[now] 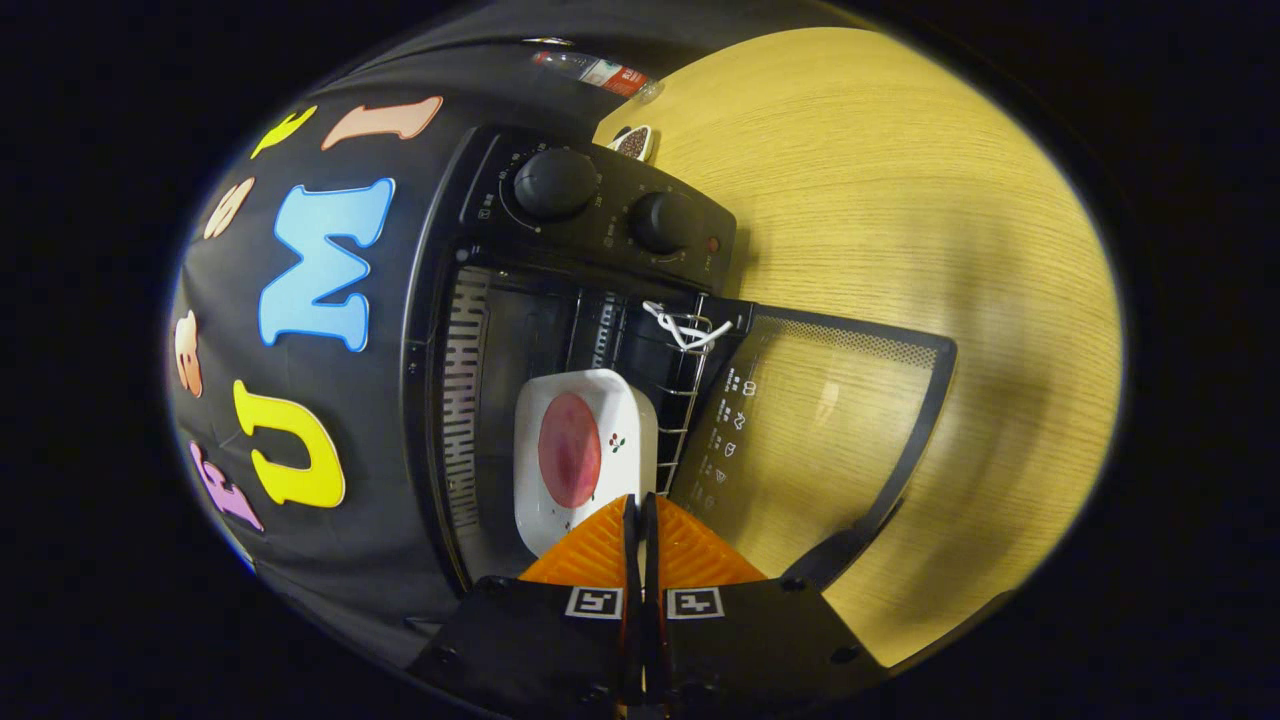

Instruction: Open the toaster oven, put the food inside, and close the toaster oven door.

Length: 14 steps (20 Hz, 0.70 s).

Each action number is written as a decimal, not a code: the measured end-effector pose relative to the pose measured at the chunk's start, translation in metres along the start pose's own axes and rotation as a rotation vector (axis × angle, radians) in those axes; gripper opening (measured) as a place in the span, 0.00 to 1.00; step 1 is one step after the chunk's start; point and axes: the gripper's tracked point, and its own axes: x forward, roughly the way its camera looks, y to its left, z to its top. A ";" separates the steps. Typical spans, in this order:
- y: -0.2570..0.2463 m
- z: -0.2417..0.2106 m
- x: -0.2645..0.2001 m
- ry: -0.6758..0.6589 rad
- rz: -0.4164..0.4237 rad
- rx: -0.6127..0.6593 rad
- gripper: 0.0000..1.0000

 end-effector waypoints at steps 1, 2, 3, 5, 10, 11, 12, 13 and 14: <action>0.003 0.002 0.005 -0.008 0.001 0.015 0.02; 0.005 0.003 0.010 -0.016 0.002 0.025 0.02; 0.008 0.004 0.015 -0.027 0.004 0.032 0.02; 0.012 0.006 0.021 -0.050 0.001 0.036 0.02; 0.019 0.008 0.036 -0.081 -0.005 0.051 0.04; 0.021 0.008 0.036 -0.082 0.001 0.049 0.05; 0.021 0.008 0.036 -0.079 -0.001 0.048 0.08; 0.022 0.008 0.035 -0.077 0.004 0.046 0.08; 0.021 0.007 0.034 -0.071 0.007 0.044 0.09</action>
